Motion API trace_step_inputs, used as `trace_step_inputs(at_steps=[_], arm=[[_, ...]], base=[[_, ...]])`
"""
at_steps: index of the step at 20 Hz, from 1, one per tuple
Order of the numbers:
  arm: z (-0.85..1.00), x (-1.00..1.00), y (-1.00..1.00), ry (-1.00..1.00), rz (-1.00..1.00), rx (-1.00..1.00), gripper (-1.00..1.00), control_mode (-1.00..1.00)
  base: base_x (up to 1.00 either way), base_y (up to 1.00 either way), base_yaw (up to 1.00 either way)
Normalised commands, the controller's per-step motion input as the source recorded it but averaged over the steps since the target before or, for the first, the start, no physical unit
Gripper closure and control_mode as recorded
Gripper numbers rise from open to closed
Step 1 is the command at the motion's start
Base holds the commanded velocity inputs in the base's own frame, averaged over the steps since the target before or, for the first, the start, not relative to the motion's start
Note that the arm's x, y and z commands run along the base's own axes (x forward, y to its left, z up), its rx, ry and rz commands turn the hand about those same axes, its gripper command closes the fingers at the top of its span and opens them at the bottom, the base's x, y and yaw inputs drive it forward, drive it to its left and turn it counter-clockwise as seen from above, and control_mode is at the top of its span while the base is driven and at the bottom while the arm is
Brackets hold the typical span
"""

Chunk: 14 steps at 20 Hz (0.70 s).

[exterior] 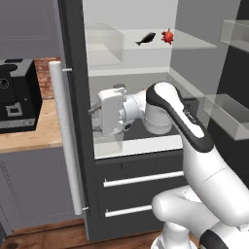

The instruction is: Gather the carrot and eggplant from the fridge and place them on a tray on the dining counter. Then gather the fishs from the fridge and place them on the other tray.

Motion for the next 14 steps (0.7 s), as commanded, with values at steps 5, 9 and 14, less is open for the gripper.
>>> trace_step_inputs(at_steps=[5, 9, 14], arm=[[0.0, 0.16, 0.54, 0.0, 0.09, 0.05, -1.0, -1.0], [0.0, 0.0, 0.58, 0.0, 0.07, 0.01, -1.0, -1.0], [0.0, -0.23, 0.33, -0.06, 0.0, 0.0, -1.0, -1.0]], base=[[0.0, 0.0, 0.0], [0.0, 0.0, 0.0], [0.0, 0.0, 0.0]])
